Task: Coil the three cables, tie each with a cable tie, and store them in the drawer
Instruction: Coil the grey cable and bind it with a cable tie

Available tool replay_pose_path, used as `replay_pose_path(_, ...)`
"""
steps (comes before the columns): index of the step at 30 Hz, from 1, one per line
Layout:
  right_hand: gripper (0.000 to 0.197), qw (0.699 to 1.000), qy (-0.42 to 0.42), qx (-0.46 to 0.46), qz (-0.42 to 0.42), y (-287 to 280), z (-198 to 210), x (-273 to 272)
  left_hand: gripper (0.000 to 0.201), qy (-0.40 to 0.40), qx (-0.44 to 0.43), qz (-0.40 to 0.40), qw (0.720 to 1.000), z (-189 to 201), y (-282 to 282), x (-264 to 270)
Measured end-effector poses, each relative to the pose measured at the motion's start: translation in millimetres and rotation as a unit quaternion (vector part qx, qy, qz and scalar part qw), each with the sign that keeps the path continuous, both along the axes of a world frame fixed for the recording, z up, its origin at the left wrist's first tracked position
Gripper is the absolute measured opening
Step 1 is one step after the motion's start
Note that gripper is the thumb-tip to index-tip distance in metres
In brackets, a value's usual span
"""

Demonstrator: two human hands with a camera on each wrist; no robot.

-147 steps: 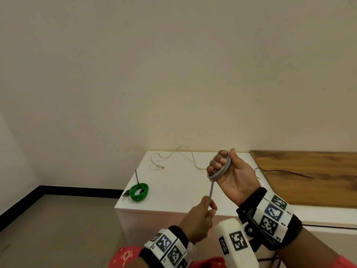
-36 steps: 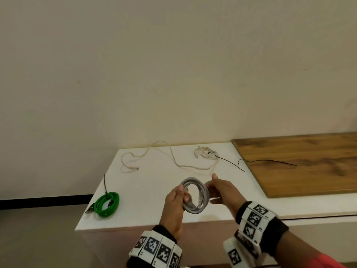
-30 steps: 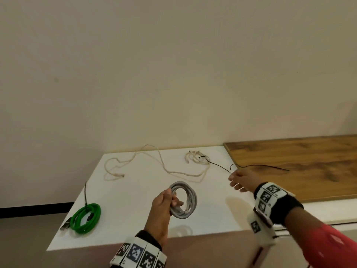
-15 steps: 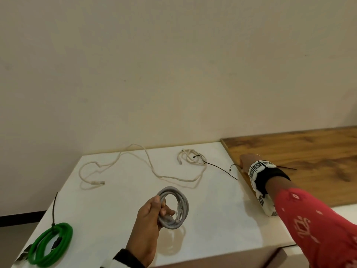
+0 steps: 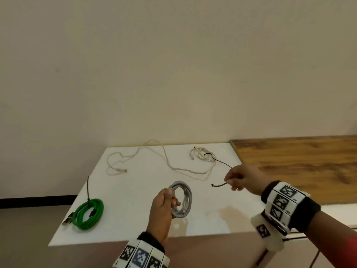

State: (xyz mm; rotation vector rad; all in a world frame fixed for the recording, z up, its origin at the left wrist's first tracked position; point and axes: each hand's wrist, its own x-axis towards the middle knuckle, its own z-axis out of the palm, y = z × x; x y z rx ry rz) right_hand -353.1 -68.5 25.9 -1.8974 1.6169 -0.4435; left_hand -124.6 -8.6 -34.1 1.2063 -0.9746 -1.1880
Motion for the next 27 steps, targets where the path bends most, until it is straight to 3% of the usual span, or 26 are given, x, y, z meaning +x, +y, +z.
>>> replay_pose_path(3,0.013,0.997,-0.062,0.025,0.032,50.5,10.1,36.9,0.034,-0.051,-0.015,0.014,0.998,-1.5,13.3,0.2)
replay_pose_path(7,0.018,0.993,-0.119,0.004,-0.006,89.6,8.8,70.2,0.036,-0.105,-0.045,0.036,0.993,7.5,34.2,-0.9)
replay_pose_path(11,0.012,0.987,-0.154,-0.011,-0.053,108.3,8.7,90.6,0.034,-0.148,-0.081,0.045,0.985,21.5,54.3,-2.7)
replay_pose_path(18,0.023,0.975,-0.189,0.005,-0.117,124.8,6.5,107.4,0.030,-0.196,-0.103,0.046,0.974,25.4,72.0,-8.2)
replay_pose_path(27,0.026,0.967,-0.207,-0.006,-0.151,134.8,7.2,115.4,0.032,-0.264,-0.122,0.068,0.954,24.3,77.6,-10.5)
